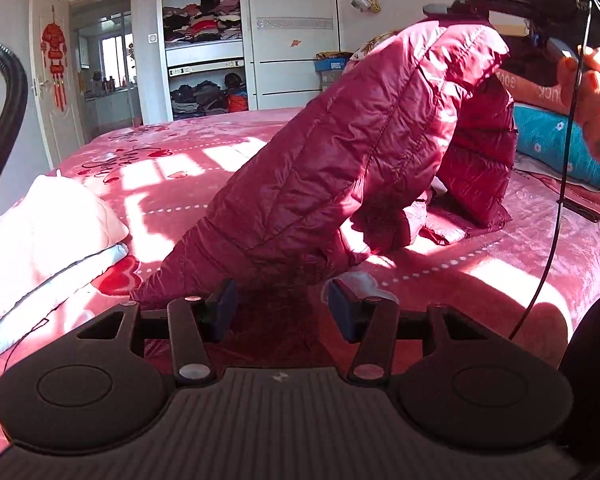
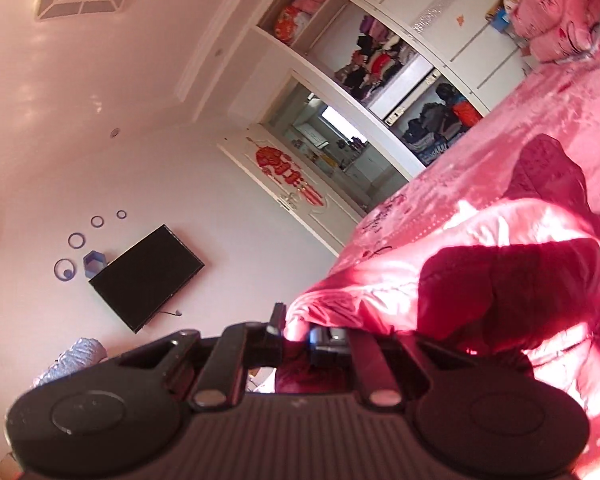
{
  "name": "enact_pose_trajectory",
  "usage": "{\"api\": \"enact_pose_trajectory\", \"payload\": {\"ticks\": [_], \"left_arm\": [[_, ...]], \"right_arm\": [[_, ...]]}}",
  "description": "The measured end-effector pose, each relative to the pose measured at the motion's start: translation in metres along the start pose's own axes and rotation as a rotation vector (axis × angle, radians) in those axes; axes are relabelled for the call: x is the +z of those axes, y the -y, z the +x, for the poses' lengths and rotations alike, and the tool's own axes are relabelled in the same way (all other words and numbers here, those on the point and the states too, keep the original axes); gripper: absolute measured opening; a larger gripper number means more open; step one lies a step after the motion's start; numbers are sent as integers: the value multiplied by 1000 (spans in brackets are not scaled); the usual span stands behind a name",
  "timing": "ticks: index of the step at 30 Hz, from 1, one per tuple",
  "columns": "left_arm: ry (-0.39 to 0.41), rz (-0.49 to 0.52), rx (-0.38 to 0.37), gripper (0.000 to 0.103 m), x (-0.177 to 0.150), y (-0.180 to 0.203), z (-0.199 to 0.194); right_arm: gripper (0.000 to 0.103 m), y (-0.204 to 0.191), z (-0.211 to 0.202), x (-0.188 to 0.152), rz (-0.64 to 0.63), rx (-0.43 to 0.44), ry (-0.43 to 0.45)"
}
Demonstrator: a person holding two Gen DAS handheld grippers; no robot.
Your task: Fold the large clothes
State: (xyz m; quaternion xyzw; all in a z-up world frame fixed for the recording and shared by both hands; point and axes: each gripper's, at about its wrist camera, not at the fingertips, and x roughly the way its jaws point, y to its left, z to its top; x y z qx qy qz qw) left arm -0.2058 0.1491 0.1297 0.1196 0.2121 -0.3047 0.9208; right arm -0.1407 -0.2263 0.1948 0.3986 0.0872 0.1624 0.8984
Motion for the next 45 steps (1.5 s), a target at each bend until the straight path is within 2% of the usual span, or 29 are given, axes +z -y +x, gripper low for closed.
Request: {"api": "enact_pose_trajectory", "payload": {"ticks": [3, 8, 12, 15, 18, 21, 23, 30, 33, 37, 40, 43, 45], "left_arm": [[59, 52, 11, 62, 4, 5, -8], [146, 114, 44, 66, 6, 15, -18], [201, 143, 86, 69, 6, 21, -23], [265, 150, 135, 70, 5, 19, -29], [325, 156, 154, 73, 6, 18, -43], [383, 138, 168, 78, 12, 15, -58], [418, 126, 168, 85, 14, 11, -67], [497, 70, 163, 89, 29, -6, -85], [551, 53, 165, 97, 31, -16, -96], [578, 50, 142, 100, 36, -29, -101], [607, 9, 92, 101, 44, -37, -100], [628, -16, 1, 103, 59, -51, -94], [619, -37, -108, 103, 70, -68, -77]], "right_arm": [[8, -46, 2, 13, -89, 26, 37], [8, -96, -3, 34, -165, 43, 88], [8, -126, -15, 37, -220, 45, 101], [8, -142, -28, 35, -262, 44, 123], [8, -155, -41, 37, -287, 40, 154], [8, -173, -53, 41, -324, 23, 185], [8, -181, -61, 42, -336, 26, 197], [8, -214, -78, 41, -428, 34, 241], [8, -225, -89, 43, -453, 46, 279], [8, -234, -100, 46, -484, 65, 310], [8, -239, -104, 49, -501, 67, 320], [8, -240, -107, 53, -495, 93, 314], [8, -239, -109, 56, -485, 116, 313]]}}
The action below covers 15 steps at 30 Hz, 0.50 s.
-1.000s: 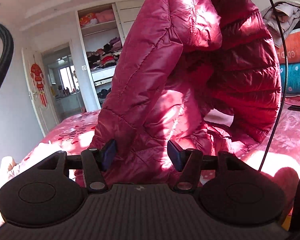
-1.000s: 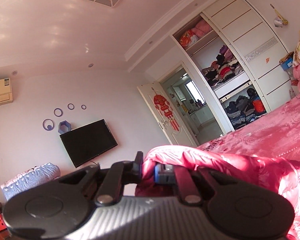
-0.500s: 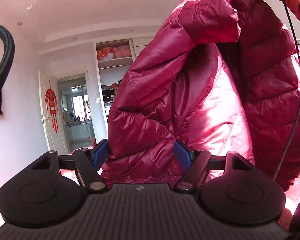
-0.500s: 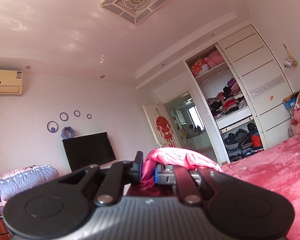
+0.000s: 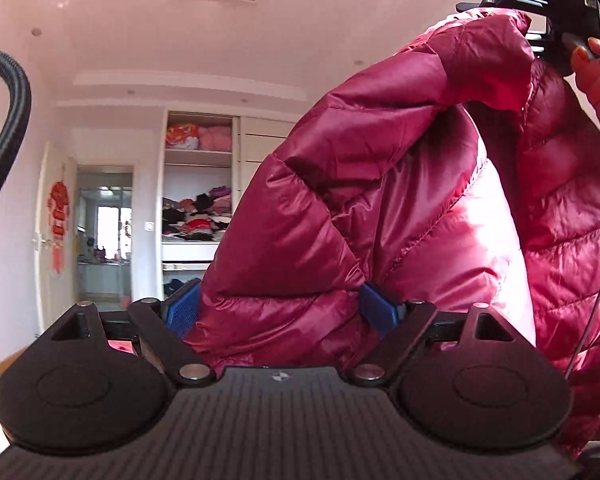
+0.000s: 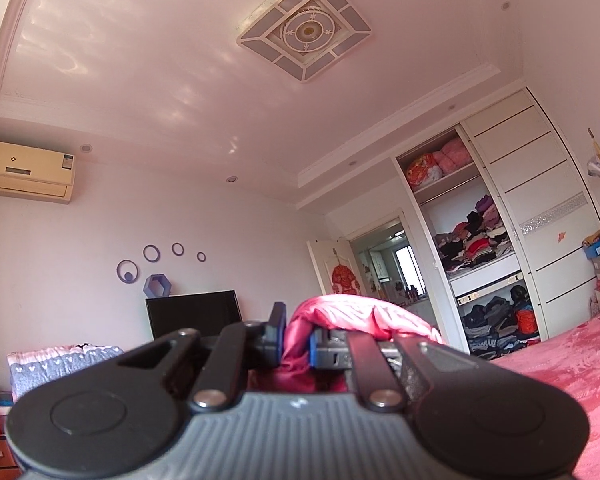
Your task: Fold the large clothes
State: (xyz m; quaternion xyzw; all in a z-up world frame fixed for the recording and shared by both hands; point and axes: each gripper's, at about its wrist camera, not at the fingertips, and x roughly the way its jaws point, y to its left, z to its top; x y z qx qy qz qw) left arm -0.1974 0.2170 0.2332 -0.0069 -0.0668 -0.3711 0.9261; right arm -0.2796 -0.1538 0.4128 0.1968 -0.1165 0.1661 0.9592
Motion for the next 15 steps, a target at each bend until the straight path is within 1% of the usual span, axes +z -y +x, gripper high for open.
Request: {"api": "enact_pose_trajectory", "payload": {"ticks": [2, 4, 5, 6, 8, 9, 10, 11, 13, 15], "left_arm": [[8, -58, -62, 103, 5, -14, 23], [9, -93, -93, 102, 8, -20, 38], [4, -114, -108, 94, 10, -24, 48], [-2, -129, -121, 89, 10, -26, 54], [-26, -145, -125, 63, 11, -25, 68], [-36, -141, -122, 57, 10, -25, 74], [-47, -133, -118, 46, 9, -25, 81], [-61, -127, -112, 40, 8, -29, 87], [-81, -126, -105, 34, 6, -33, 97], [-97, -113, -91, 32, 2, -46, 101]], "right_arm": [[8, 0, -2, 2, -4, 3, 5], [9, 3, 0, 1, -7, -12, 5], [9, 6, 1, 0, -3, -22, 1], [9, 8, 3, -1, -5, -33, -3], [11, 19, 8, -6, -12, -83, -15], [11, 26, 11, -9, -3, -102, -23], [12, 35, 14, -12, 11, -121, -32], [12, 45, 18, -16, 23, -146, -42], [12, 64, 29, -25, 20, -192, -58], [12, 86, 39, -33, 53, -208, -72]]}}
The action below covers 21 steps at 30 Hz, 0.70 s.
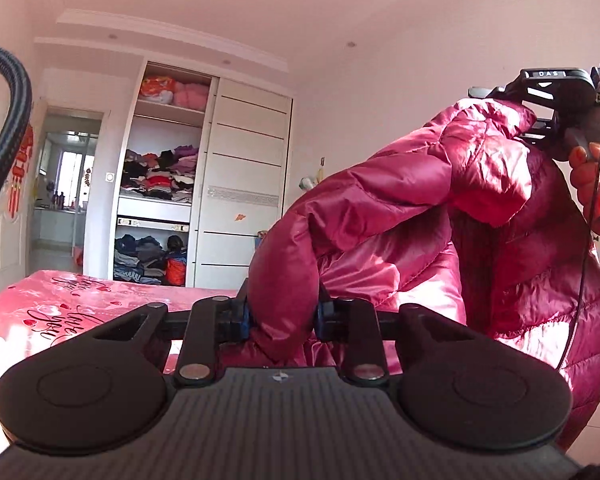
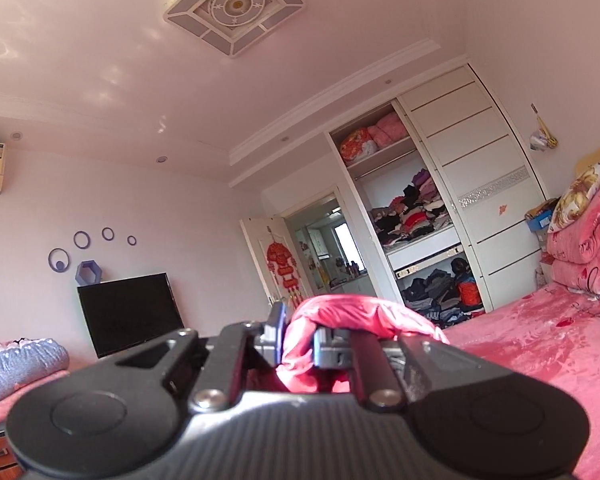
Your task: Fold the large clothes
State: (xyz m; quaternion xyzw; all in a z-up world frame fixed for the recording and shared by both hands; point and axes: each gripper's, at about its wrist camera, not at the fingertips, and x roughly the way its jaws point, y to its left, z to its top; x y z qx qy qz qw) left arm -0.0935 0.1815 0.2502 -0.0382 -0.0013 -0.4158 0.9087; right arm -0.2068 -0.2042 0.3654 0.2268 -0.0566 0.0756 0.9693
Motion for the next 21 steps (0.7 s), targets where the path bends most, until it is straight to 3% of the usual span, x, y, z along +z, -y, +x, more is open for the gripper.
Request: {"api": "enact_pose_trajectory", "payload": {"ticks": [4, 10, 15, 17, 19, 21], "left_arm": [[-28, 43, 53, 31, 2, -19, 2], [-74, 76, 142, 30, 1, -59, 66], [-132, 100, 207, 31, -11, -88, 143], [-165, 91, 241, 31, -16, -99, 168], [-205, 80, 264, 31, -24, -109, 194], [-259, 71, 291, 31, -38, -119, 223]], "right_arm": [[12, 30, 39, -7, 21, -23, -34], [12, 78, 111, -26, 29, -66, -79], [16, 118, 176, -43, -2, -126, -105], [28, 136, 201, -54, 1, -152, -121], [77, 150, 224, -66, -11, -175, -145], [85, 161, 242, -81, -24, -226, -178]]}}
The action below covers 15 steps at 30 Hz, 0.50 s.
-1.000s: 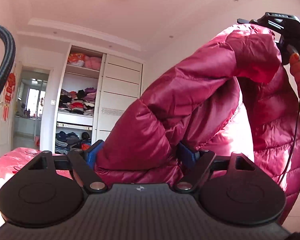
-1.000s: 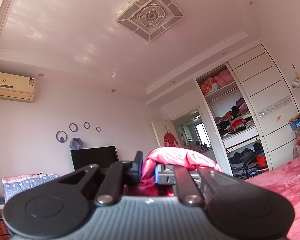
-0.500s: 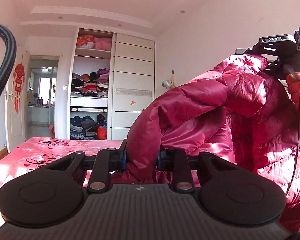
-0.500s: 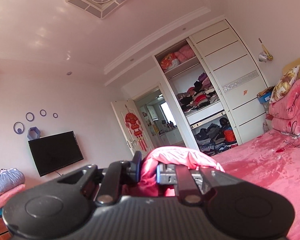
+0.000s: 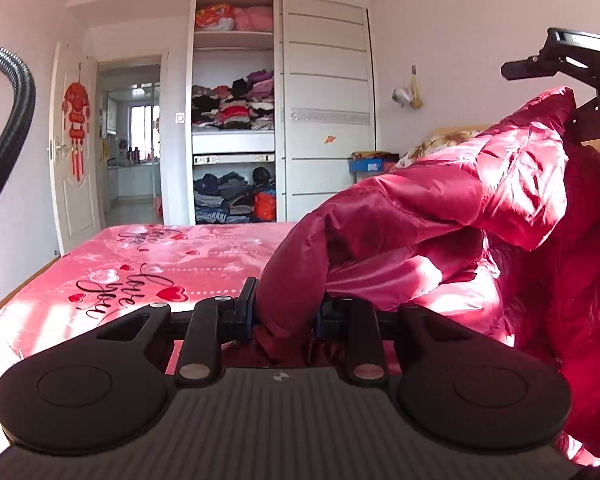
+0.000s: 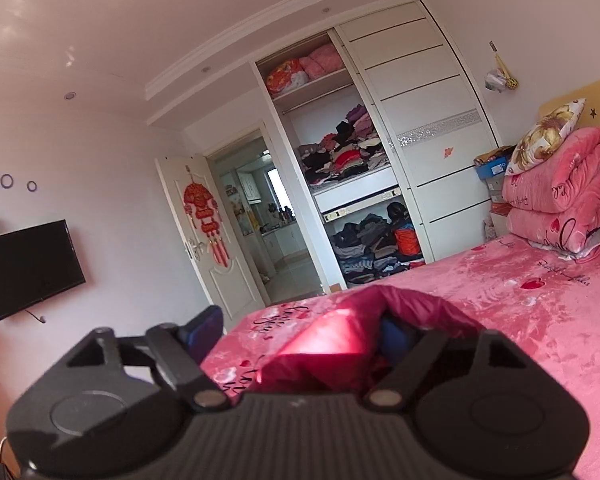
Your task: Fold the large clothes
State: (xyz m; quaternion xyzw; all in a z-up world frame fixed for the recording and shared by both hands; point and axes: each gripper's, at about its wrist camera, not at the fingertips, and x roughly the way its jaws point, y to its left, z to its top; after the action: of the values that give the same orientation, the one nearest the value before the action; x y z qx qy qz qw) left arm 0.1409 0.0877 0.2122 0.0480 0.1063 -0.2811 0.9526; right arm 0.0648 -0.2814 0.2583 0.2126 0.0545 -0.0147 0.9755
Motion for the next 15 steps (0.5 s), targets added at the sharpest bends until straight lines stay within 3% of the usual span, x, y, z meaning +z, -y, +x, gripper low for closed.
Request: {"api": "enact_pose_trajectory", "payload": {"ticks": [3, 7, 10, 15], "left_arm": [[-100, -21, 43, 33, -16, -5, 42], [-225, -83, 89, 48, -33, -22, 82], [-260, -114, 133, 65, -46, -37, 77], [-270, -124, 155, 71, -55, -44, 24]], "right_arm": [[85, 17, 27, -21, 50, -56, -90], [88, 36, 32, -48, 81, -96, -134], [100, 47, 19, -56, 60, -167, -92], [100, 73, -15, -52, 156, -221, -67]]}}
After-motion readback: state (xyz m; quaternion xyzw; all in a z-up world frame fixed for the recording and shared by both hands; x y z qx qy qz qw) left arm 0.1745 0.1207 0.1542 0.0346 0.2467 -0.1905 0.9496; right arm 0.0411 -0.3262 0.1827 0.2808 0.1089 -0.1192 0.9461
